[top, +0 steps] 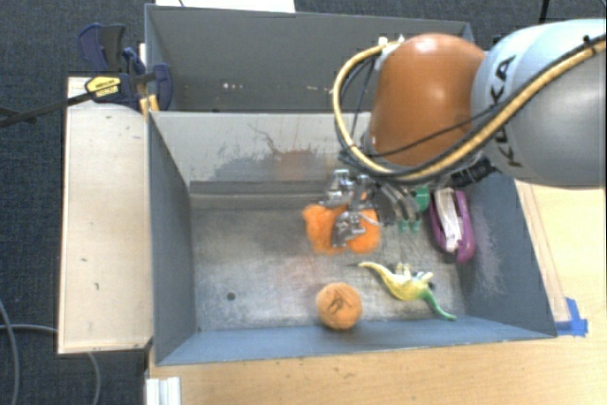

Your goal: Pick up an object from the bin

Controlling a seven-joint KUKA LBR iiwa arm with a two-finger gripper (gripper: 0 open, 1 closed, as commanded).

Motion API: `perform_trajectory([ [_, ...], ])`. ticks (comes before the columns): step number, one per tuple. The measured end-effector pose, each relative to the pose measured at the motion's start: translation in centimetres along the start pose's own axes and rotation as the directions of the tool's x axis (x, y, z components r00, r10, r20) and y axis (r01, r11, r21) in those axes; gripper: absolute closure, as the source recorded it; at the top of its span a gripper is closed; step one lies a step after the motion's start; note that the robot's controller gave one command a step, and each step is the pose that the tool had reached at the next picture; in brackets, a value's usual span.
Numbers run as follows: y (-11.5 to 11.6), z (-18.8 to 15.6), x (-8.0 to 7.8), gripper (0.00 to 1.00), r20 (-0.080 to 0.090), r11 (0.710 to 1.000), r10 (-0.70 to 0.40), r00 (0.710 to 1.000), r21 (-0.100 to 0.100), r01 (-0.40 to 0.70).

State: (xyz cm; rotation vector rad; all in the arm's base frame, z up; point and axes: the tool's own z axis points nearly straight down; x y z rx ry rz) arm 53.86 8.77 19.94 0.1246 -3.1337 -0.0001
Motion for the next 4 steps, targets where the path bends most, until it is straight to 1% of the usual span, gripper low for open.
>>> perform_trajectory([
  [1,-0.5,2.0,0.9,1.0,0.02,0.991,-0.134,0.991,0.002,0.134],
  [2,2.1,0.6,0.0,1.0,-0.006,0.983,-0.183,0.983,0.0,0.183],
  [3,1.6,1.4,-0.9,1.0,0.021,0.954,-0.299,0.954,0.004,0.299],
  [4,1.1,-0.3,-0.5,1.0,-0.004,0.857,-0.515,0.857,-0.003,0.515],
])
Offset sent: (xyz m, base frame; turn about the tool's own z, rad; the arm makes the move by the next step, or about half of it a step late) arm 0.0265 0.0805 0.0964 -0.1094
